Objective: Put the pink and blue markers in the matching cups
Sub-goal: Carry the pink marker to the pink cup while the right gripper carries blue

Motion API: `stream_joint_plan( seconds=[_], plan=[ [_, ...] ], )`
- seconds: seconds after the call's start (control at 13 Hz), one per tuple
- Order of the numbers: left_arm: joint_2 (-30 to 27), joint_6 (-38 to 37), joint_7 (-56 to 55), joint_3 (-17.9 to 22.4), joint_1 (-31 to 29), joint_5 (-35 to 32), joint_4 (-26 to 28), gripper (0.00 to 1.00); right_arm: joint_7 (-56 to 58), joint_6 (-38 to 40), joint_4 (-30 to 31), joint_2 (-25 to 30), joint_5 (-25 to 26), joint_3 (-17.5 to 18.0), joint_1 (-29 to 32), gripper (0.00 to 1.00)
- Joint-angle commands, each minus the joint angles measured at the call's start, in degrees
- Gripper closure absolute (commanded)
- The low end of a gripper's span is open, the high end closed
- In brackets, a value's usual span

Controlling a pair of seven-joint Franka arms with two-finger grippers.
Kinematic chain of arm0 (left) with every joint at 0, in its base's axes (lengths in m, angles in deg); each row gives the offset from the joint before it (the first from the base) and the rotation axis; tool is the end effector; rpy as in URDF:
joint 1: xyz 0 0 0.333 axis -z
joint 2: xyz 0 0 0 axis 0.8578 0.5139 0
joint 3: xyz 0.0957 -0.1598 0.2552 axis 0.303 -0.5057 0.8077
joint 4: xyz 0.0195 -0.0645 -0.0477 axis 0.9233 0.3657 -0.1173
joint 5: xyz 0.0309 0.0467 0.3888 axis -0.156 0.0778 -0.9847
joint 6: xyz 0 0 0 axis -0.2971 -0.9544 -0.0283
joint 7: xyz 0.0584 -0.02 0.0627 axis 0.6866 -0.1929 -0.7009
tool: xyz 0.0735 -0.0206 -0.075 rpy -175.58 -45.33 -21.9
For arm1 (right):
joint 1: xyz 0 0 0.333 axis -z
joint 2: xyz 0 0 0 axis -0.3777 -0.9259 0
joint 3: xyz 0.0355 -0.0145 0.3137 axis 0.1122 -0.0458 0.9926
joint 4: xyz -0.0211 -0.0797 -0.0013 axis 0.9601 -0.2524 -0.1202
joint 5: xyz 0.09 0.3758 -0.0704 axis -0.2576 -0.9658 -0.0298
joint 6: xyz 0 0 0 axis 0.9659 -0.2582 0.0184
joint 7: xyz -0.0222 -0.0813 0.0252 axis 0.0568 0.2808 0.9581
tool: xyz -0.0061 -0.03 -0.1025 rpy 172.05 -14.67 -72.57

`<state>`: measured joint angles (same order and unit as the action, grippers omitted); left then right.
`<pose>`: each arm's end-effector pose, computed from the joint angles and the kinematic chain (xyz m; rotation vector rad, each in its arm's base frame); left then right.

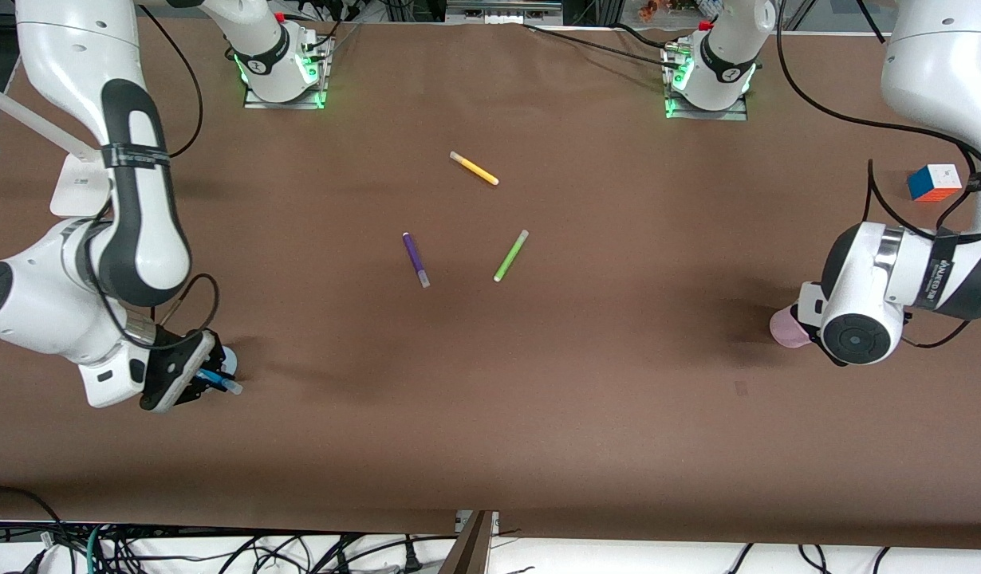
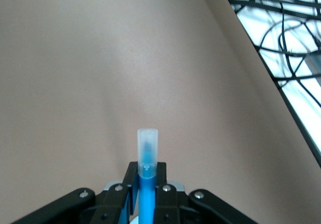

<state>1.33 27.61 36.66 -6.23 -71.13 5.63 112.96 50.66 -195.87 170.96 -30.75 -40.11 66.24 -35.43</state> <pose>0.6492 0.0531 0.2899 -2.2639 1.1695 1.0380 0.7329 0.0231 0.3321 -2.4792 -1.6149 -0.4393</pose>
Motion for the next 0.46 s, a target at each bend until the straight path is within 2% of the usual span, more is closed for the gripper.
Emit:
stream_joint_plan(
  seconds=[0.0,0.31,0.38],
  plan=[
    [2.53,-1.61,-0.77,0.48,1.6,-3.33,-2.4,1.0,6.49,4.37,2.24,2.82,-4.14,0.53,2.59,1.0],
    [4.11,-1.61,-2.27,0.48,2.39,-4.3,-2.48,1.0,17.38,11.76,3.48,3.09,-12.48,0.53,6.9,1.0],
    [4.11,-1.61,-2.18,0.48,2.48,-4.22,-2.49,0.55,19.66,13.42,3.57,2.91,-14.16,0.53,7.86,1.0]
  ],
)
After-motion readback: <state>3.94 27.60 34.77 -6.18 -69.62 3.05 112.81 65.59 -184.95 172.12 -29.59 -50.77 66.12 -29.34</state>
